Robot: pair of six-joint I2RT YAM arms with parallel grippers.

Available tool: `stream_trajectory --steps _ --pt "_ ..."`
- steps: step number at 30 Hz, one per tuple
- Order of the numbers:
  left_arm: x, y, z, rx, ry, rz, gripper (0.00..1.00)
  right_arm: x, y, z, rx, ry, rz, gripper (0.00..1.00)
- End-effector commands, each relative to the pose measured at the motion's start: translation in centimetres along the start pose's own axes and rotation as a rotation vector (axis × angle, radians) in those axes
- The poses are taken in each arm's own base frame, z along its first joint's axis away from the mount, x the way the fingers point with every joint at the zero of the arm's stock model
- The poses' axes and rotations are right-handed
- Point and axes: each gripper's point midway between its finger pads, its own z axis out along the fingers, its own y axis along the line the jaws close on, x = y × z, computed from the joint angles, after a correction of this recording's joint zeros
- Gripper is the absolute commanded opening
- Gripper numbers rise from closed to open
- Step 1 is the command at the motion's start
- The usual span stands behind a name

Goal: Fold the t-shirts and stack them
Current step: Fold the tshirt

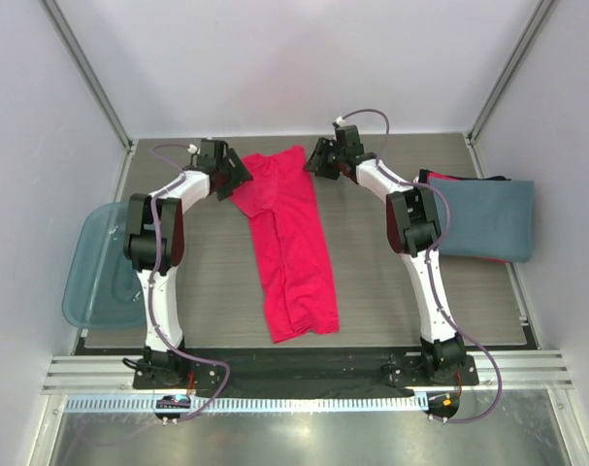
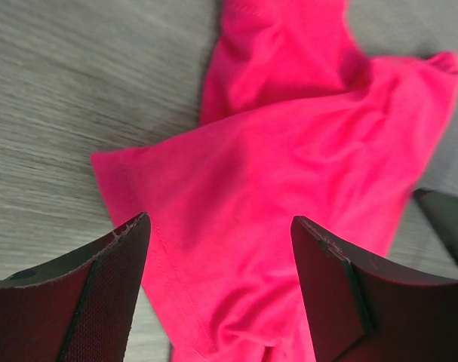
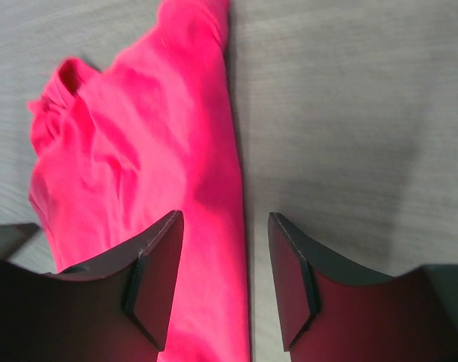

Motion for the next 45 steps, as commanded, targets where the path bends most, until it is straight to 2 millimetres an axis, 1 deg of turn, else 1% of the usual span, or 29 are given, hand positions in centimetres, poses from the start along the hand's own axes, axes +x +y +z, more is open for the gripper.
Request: stream_trajectory --steps 1,5,7,8,9,11,12,14,15,17,19,21,24,25,30,31,32,33,34,36,37,38,39,40,41,42,43,44,45 --pt "-0.9 -0.8 0.9 0.04 -0.018 -0.007 0.75 -0.1 0.1 1.3 -0.039 0.007 0.02 0.53" --pt "-0.6 -0.4 2.0 0.03 -0.004 -0.01 0.72 0.7 -0.3 2.6 -0.059 0.024 0.041 0.48" --pt "-0.4 -0.2 2.7 0.022 0.001 -0.011 0.71 0.9 -0.4 3.1 -0.066 0.025 0.044 0.41" --pt "-0.4 -0.3 3.0 0.023 0.002 -0.014 0.7 0.8 -0.3 3.2 -0.068 0.022 0.048 0.37" --pt "-0.2 -0.3 3.2 0.028 0.011 -0.016 0.7 0.7 -0.3 3.3 -0.07 0.02 0.048 0.29" --pt "0.0 -0.5 4.0 0.036 0.022 -0.024 0.69 0.3 -0.2 3.4 -0.074 0.009 0.056 0.22" --pt "0.0 -0.6 4.1 0.041 0.026 -0.022 0.69 -0.1 -0.5 3.3 -0.072 0.001 0.065 0.14" --pt "-0.2 -1.2 3.9 0.064 0.029 -0.018 0.73 -1.0 -0.8 3.1 -0.074 -0.018 0.079 0.08" --pt "-0.4 -1.5 3.7 0.078 0.024 -0.007 0.78 -1.2 -1.1 3.0 -0.068 -0.023 0.091 0.02" --pt "-0.5 -2.4 3.0 0.119 0.029 0.002 0.89 -2.4 -2.1 2.4 -0.048 -0.049 0.101 0.01" --pt "-1.5 -3.5 1.3 0.151 -0.001 0.026 0.98 -3.3 -3.8 1.8 -0.017 -0.071 0.109 0.01" --pt "-2.8 -4.1 -0.6 0.157 -0.045 0.04 1.0 -4.1 -4.5 1.2 -0.01 -0.087 0.118 0.01" --pt "-3.3 -4.6 -2.3 0.169 -0.067 0.063 1.0 -5.4 -6.3 0.4 0.003 -0.107 0.148 0.01" --pt "-3.7 -5.6 -3.5 0.198 -0.073 0.071 1.0 -5.6 -6.7 0.2 0.005 -0.112 0.155 0.01" --pt "-2.5 -7.1 -6.0 0.274 -0.038 0.085 1.0 -7.9 -8.8 -1.0 0.034 -0.163 0.179 0.01" --pt "-1.6 -6.3 -6.0 0.259 -0.025 0.079 0.99 -8.5 -8.9 -1.4 0.031 -0.174 0.183 0.01" --pt "-1.6 -6.8 -7.0 0.27 -0.04 0.084 1.0 -8.8 -8.8 -1.5 0.026 -0.176 0.183 0.03" --pt "-1.2 -6.9 -7.3 0.271 -0.051 0.076 0.99 -9.2 -8.5 -1.9 0.013 -0.176 0.178 0.2" --pt "0.1 -5.8 -7.1 0.249 -0.035 0.073 1.0 -10.0 -7.4 -2.7 -0.008 -0.178 0.162 0.34" --pt "0.6 -5.9 -8.4 0.238 -0.066 0.055 1.0 -10.8 -6.0 -3.8 -0.014 -0.19 0.119 0.51" --pt "0.7 -5.4 -8.5 0.208 -0.092 0.048 1.0 -11.4 -4.7 -5.1 -0.004 -0.212 0.093 0.54" --pt "2.0 -4.2 -8.4 0.175 -0.079 0.041 0.99 -11.5 -4.1 -5.7 0.002 -0.22 0.076 0.56" --pt "2.1 -4.3 -9.2 0.173 -0.095 0.042 1.0 -11.6 -3.5 -6.4 0.008 -0.225 0.053 0.59" --pt "2.4 -3.8 -9.5 0.156 -0.099 0.033 0.99 -10.4 -3.3 -6.7 0.024 -0.204 0.047 0.6" --pt "2.5 -3.3 -9.8 0.138 -0.11 0.032 0.99 -11.4 -2.0 -8.7 0.031 -0.235 0.029 0.61" --pt "3.2 -2.7 -10.6 0.132 -0.11 0.036 0.99 -11.2 -1.6 -9.8 0.058 -0.241 0.023 0.64" --pt "3.3 -2.1 -11.0 0.108 -0.124 0.04 1.0 -8.3 -2.6 -10.0 0.109 -0.189 0.02 0.67" --pt "3.1 -1.4 -11.5 0.082 -0.15 0.04 1.0 -6.9 -1.4 -10.6 0.117 -0.176 -0.004 0.71" --pt "4.4 -0.1 -11.9 0.059 -0.137 0.047 1.0 -8.2 0.6 -14.0 0.145 -0.255 -0.032 0.78"
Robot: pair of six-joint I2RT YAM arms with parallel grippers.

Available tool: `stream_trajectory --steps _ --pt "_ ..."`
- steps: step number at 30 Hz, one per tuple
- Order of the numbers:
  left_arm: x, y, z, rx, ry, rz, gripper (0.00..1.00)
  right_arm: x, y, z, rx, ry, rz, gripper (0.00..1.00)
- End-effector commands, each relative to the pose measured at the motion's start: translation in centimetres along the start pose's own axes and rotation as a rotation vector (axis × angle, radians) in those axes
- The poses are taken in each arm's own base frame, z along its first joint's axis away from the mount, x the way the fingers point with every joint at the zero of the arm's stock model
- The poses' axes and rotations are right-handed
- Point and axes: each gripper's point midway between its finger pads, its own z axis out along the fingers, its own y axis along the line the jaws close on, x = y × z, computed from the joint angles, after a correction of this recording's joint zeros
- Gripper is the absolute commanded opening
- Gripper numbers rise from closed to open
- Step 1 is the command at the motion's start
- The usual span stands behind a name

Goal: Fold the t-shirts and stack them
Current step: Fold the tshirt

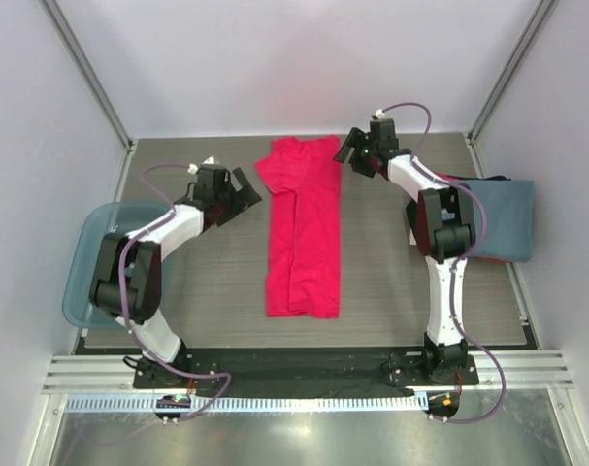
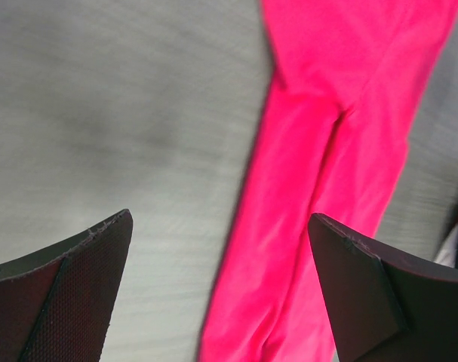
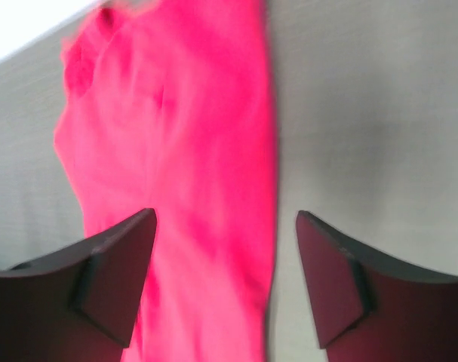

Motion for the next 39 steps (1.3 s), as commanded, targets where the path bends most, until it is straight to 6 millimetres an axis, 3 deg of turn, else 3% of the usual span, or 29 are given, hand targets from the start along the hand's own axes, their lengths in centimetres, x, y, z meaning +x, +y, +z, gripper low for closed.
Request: stream_trajectory --steps 1,2,3,4,5,6,7,9,11,12,13,14,15,16,18,19,21,23,25,28,34,39 --pt "-2.5 0.1 -4.0 -0.016 -0.157 0.0 1.0 0.4 4.0 -7.6 0.071 -0.103 -0.136 0.82" --pt "-2.0 0.6 -4.8 -0.027 -0.156 0.019 1.0 1.5 5.3 -9.0 0.086 -0.12 -0.184 0.88" --pt "-1.6 1.1 -5.5 -0.059 -0.166 0.04 1.0 0.4 6.0 -11.8 0.115 -0.191 -0.194 0.99" --pt "-1.8 1.1 -6.9 -0.074 -0.185 0.057 0.99 2.6 4.6 -12.6 0.156 -0.165 -0.199 1.0" --pt "-0.7 2.4 -7.7 -0.136 -0.15 0.087 0.99 3.6 4.7 -13.5 0.153 -0.159 -0.178 1.0" --pt "-0.5 2.7 -8.4 -0.16 -0.163 0.108 1.0 3.7 5.8 -15.7 0.113 -0.175 -0.156 1.0" --pt "-0.2 3.1 -9.5 -0.169 -0.17 0.121 1.0 6.3 4.0 -16.1 0.137 -0.122 -0.121 1.0" --pt "0.6 4.2 -10.7 -0.186 -0.178 0.116 1.0 8.3 3.3 -17.7 0.122 -0.097 -0.053 1.0" --pt "1.9 5.6 -11.9 -0.176 -0.198 0.1 1.0 11.0 2.3 -20.1 0.104 -0.074 -0.036 0.94" --pt "1.7 5.3 -12.1 -0.139 -0.233 0.086 1.0 12.0 2.1 -20.9 0.096 -0.066 -0.036 0.89" --pt "2.7 4.8 -12.3 -0.074 -0.206 0.102 1.0 13.7 1.8 -22.5 0.081 -0.053 -0.048 0.85" --pt "4.5 5.8 -12.2 -0.052 -0.18 0.118 1.0 14.7 1.5 -23.2 0.083 -0.037 -0.051 0.84" --pt "4.5 5.0 -13.1 0.007 -0.196 0.112 1.0 15.6 1.2 -24.0 0.082 -0.021 -0.041 0.78" --pt "5.7 4.9 -13.4 0.034 -0.159 0.099 1.0 17.9 0.5 -24.8 0.095 0.034 -0.056 0.74" --pt "6.8 4.8 -14.1 0.065 -0.119 0.112 1.0 19.2 0.4 -26.4 0.089 0.046 -0.058 0.69" --pt "7.5 5.0 -14.4 0.066 -0.092 0.12 1.0 20.9 -0.6 -26.9 0.118 0.09 -0.042 0.68" --pt "9.7 4.9 -14.9 0.103 -0.012 0.139 0.99 22.9 -0.1 -27.7 0.087 0.145 -0.039 0.57" --pt "11.5 4.8 -15.3 0.124 0.048 0.14 0.94 25.3 0.1 -28.2 0.076 0.21 -0.022 0.54" --pt "13.1 5.1 -15.4 0.134 0.092 0.134 0.88 26.8 -0.1 -28.3 0.085 0.246 -0.021 0.54" --pt "15.8 5.3 -15.1 0.128 0.167 0.105 0.87 29.3 0.0 -28.3 0.092 0.303 -0.03 0.54" --pt "19.4 4.4 -14.5 0.124 0.259 0.124 0.81 33.2 0.0 -27.7 0.077 0.408 -0.002 0.46" --pt "21.8 4.2 -14.6 0.111 0.319 0.134 0.78 34.8 -0.8 -27.9 0.085 0.441 0.049 0.38"
